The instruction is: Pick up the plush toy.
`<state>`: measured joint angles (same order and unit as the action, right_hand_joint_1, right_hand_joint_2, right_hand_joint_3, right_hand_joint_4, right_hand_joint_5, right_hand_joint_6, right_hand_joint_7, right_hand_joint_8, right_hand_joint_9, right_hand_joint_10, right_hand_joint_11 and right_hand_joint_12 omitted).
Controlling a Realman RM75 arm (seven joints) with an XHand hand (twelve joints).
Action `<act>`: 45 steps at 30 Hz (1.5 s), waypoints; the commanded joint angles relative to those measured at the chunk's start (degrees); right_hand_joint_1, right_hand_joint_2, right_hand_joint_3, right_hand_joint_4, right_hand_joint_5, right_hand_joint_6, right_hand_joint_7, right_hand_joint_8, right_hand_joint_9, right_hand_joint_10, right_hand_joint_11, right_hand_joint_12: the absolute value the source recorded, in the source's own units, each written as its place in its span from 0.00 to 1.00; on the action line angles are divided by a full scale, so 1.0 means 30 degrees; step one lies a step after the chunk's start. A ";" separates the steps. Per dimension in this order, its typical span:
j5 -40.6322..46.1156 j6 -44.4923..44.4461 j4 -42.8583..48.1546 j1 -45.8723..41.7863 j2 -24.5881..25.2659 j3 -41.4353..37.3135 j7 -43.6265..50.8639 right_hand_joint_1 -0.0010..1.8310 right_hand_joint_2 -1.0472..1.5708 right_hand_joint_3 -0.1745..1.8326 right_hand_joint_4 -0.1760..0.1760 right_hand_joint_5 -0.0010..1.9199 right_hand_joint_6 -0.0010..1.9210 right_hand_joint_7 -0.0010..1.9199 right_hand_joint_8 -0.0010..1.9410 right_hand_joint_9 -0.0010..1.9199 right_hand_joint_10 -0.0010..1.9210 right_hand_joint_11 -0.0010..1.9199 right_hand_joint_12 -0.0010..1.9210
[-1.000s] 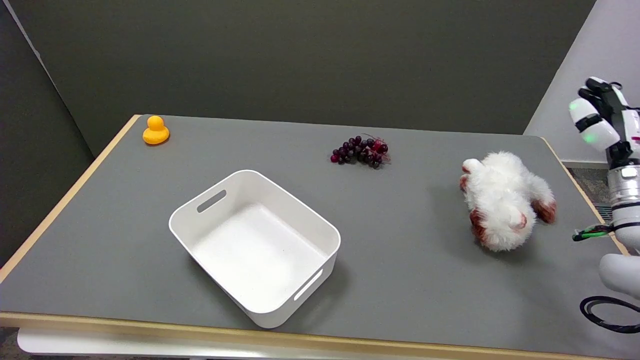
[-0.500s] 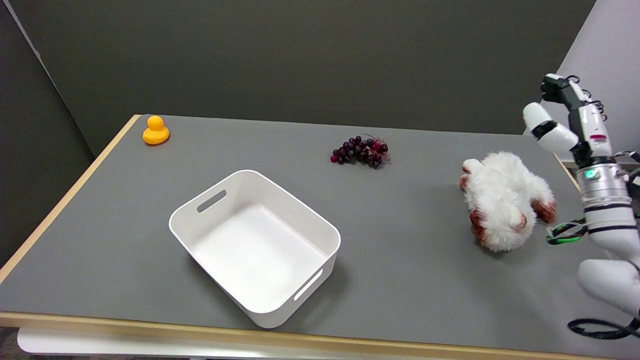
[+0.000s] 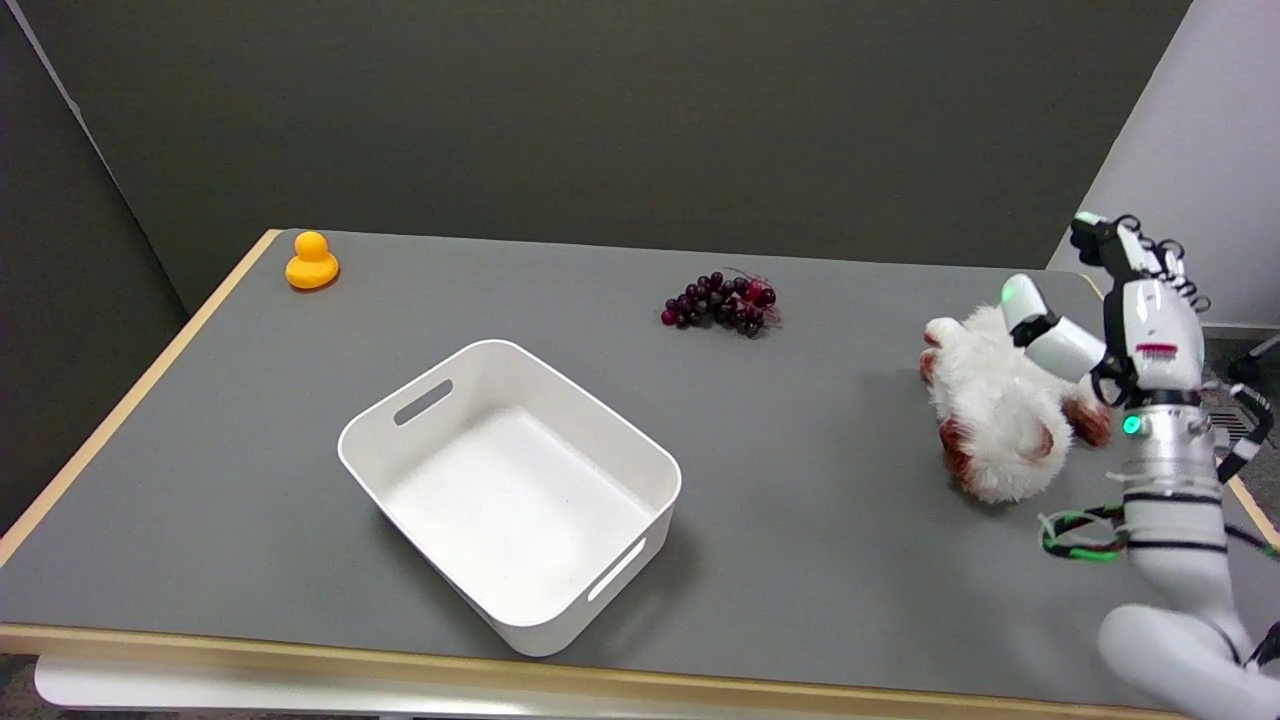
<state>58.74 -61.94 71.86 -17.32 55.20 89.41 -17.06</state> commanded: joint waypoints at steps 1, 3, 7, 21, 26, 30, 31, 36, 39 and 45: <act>0.5083 -0.2381 0.3867 -0.2177 0.1293 0.3974 0.7801 0.15 0.62 0.53 0.21 0.12 0.27 0.18 0.29 0.13 0.46 0.00 0.52; 0.5358 -0.1586 0.3558 -0.1709 0.1173 0.4035 0.7810 0.15 0.62 0.53 0.22 0.12 0.27 0.17 0.29 0.13 0.45 0.00 0.52; 0.6702 -0.0079 0.2410 -0.0516 0.0763 0.4008 0.7828 0.16 0.62 0.53 0.23 0.11 0.26 0.15 0.27 0.10 0.43 0.00 0.50; 1.2677 0.3867 0.0073 0.1744 0.0163 0.4119 1.1770 0.27 0.61 0.45 0.09 0.00 0.03 0.00 0.00 0.00 0.00 0.00 0.00; 1.2836 0.4040 -0.0211 0.2282 0.0434 0.4614 1.1903 0.28 0.63 0.41 0.06 0.00 0.00 0.00 0.00 0.00 0.00 0.00 0.00; 1.2790 0.4040 -0.0253 0.2612 0.0506 0.4890 1.1903 0.28 0.63 0.40 0.05 0.00 0.00 0.00 0.00 0.00 0.00 0.00 0.00; 1.2561 0.4095 -0.0405 0.2743 0.0479 0.4903 1.1893 0.28 0.63 0.40 0.05 0.00 0.00 0.00 0.00 0.00 0.00 0.00 0.00; 1.2491 0.3952 -0.0120 0.2999 0.0471 0.4994 1.1930 0.29 0.64 0.42 0.06 0.00 0.00 0.00 0.00 0.00 0.00 0.00 0.02; 1.1964 0.3854 -0.0235 0.3214 0.0462 0.4958 1.1930 0.32 0.62 0.52 0.01 0.00 0.00 0.00 0.05 0.00 0.04 0.00 0.20; 1.1499 0.2848 -0.0581 0.3815 0.0681 0.5082 1.3065 0.51 0.68 0.55 0.00 0.09 0.25 0.25 0.39 0.22 0.58 0.16 0.80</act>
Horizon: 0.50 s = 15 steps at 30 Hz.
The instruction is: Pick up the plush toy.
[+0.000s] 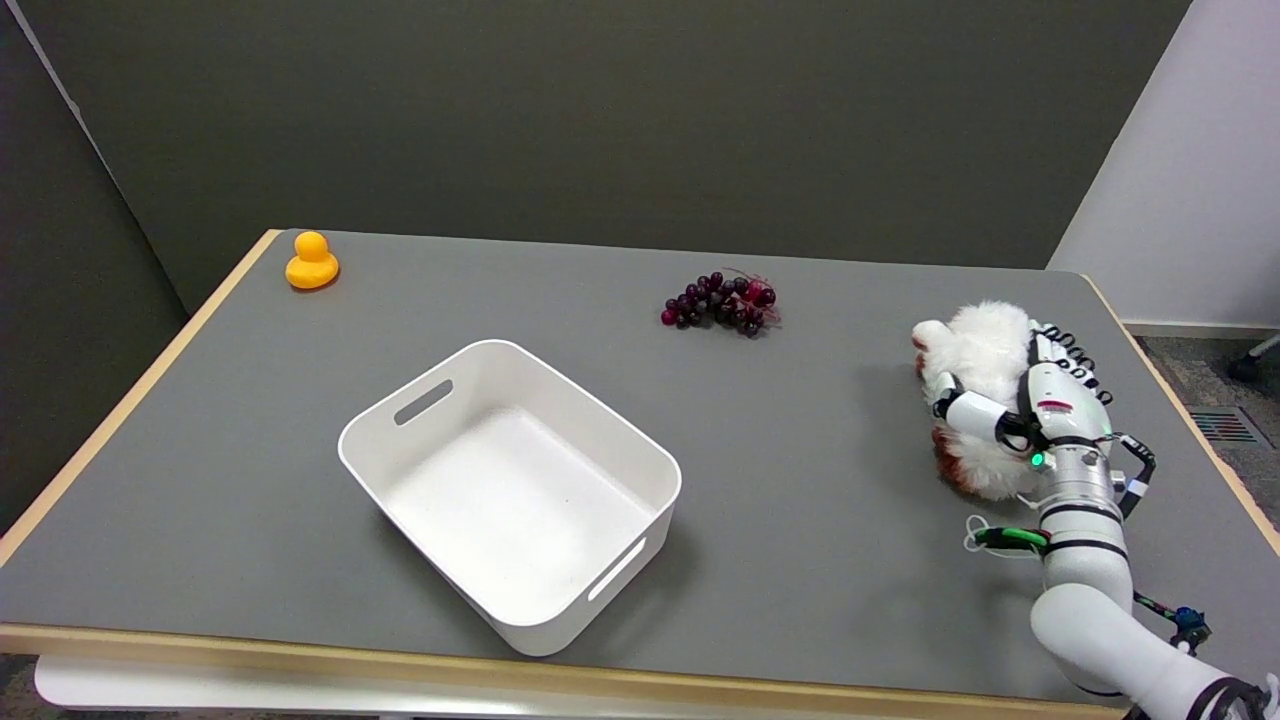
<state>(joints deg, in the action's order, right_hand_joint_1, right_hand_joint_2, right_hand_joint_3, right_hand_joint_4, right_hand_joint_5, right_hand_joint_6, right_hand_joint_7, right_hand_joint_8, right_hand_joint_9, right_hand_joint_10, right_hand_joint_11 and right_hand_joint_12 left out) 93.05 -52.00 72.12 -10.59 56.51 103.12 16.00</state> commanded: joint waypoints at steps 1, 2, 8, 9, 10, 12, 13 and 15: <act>-0.0295 -0.0889 -0.0728 0.1688 0.0399 0.0530 0.2634 0.57 0.71 0.51 0.00 0.13 0.33 0.30 0.53 0.28 0.63 0.22 0.89; -0.0638 -0.1145 -0.0809 0.1769 0.0531 0.0530 0.2910 0.64 0.78 0.36 0.01 0.16 0.43 0.32 0.69 0.31 0.66 0.20 0.95; -0.2575 -0.1269 -0.0949 0.1920 0.0653 0.0335 0.2925 0.69 0.89 0.13 0.00 0.23 0.83 0.37 0.79 0.37 0.83 0.31 1.00; -0.2923 -0.1288 -0.0849 0.1946 0.0653 0.0269 0.2840 0.71 0.87 0.16 0.01 0.23 0.82 0.37 0.77 0.37 0.86 0.32 1.00; -0.3449 -0.1348 -0.0722 0.1972 0.0653 0.0159 0.2594 0.72 0.88 0.14 0.00 0.23 0.82 0.36 0.78 0.36 0.88 0.31 1.00; -0.4307 -0.1462 -0.0493 0.1998 0.0620 0.0022 0.1960 0.72 0.85 0.19 0.00 0.24 0.81 0.37 0.76 0.38 0.87 0.32 1.00; -0.4893 -0.1493 -0.0284 0.2028 0.0589 -0.0077 0.1577 0.73 0.85 0.20 0.00 0.24 0.81 0.38 0.76 0.38 0.87 0.34 1.00; -0.5911 -0.1535 0.0152 0.2088 0.0538 -0.0278 0.0773 0.73 0.85 0.21 0.00 0.24 0.81 0.38 0.76 0.38 0.87 0.35 1.00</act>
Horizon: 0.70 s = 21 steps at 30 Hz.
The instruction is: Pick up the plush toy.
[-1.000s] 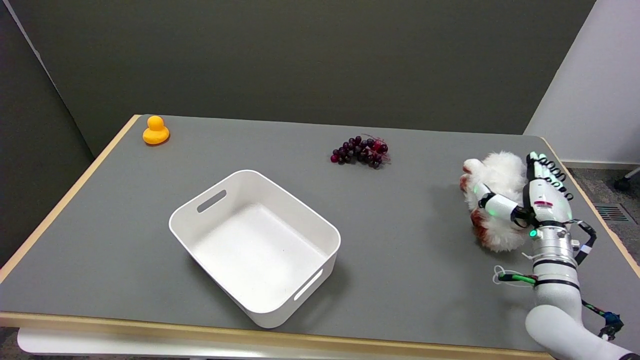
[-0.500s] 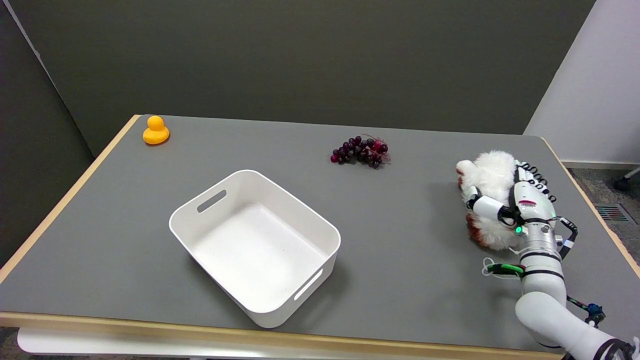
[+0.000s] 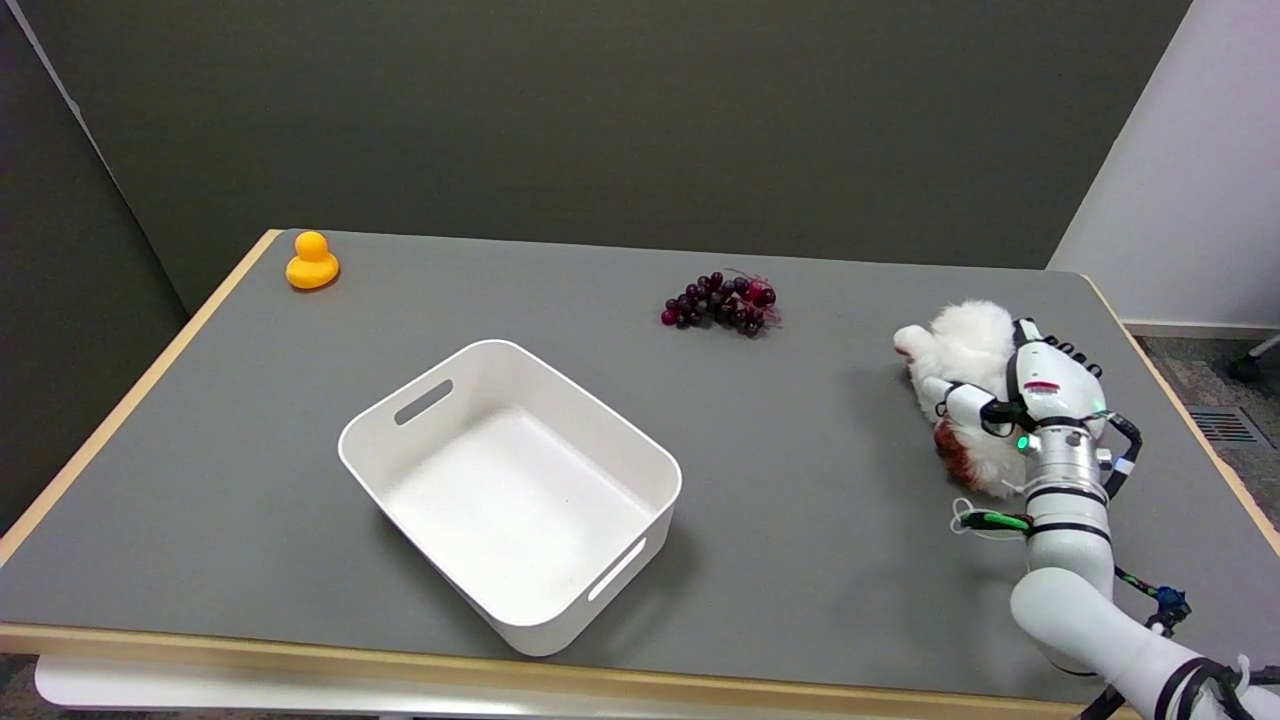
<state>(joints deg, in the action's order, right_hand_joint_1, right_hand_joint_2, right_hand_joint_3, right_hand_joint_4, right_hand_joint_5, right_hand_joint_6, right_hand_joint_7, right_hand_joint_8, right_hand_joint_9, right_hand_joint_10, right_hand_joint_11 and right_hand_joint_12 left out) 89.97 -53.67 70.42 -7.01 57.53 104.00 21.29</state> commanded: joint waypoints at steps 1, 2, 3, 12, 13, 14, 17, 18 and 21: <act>-0.5338 -0.0980 0.0953 0.0939 0.0180 -0.0671 -0.1524 0.73 0.85 0.21 0.00 0.24 0.81 0.38 0.76 0.38 0.87 0.35 1.00; -0.5847 -0.0992 0.1173 0.0979 0.0180 -0.0756 -0.1994 0.73 0.85 0.21 0.00 0.24 0.81 0.38 0.76 0.38 0.87 0.36 1.00; -0.6491 -0.1026 0.1446 0.1028 0.0171 -0.0840 -0.2550 0.73 0.84 0.21 0.00 0.24 0.81 0.38 0.76 0.38 0.87 0.36 1.00; -1.1727 -0.1139 0.4337 0.1483 0.0021 -0.0900 -0.5833 0.73 0.84 0.21 0.00 0.25 0.81 0.39 0.75 0.38 0.86 0.37 1.00; -1.2081 -0.1139 0.4605 0.1543 0.0011 -0.0797 -0.6104 0.73 0.84 0.21 0.00 0.25 0.81 0.39 0.75 0.38 0.86 0.36 1.00; -1.2793 -0.1139 0.4958 0.1633 -0.0016 -0.0616 -0.6608 0.73 0.84 0.21 0.00 0.25 0.81 0.39 0.75 0.38 0.86 0.36 1.00; -1.4413 -0.1139 0.5802 0.1928 -0.0059 0.0053 -0.8460 0.73 0.84 0.22 0.01 0.25 0.81 0.39 0.75 0.38 0.85 0.37 1.00; -1.4888 -0.1139 0.6048 0.2081 -0.0059 0.0367 -0.9129 0.73 0.84 0.21 0.02 0.25 0.82 0.38 0.74 0.38 0.85 0.37 1.00; -1.6021 -0.1139 0.6663 0.2677 -0.0086 0.1755 -1.0770 0.73 0.84 0.22 0.04 0.25 0.82 0.38 0.74 0.39 0.85 0.37 1.00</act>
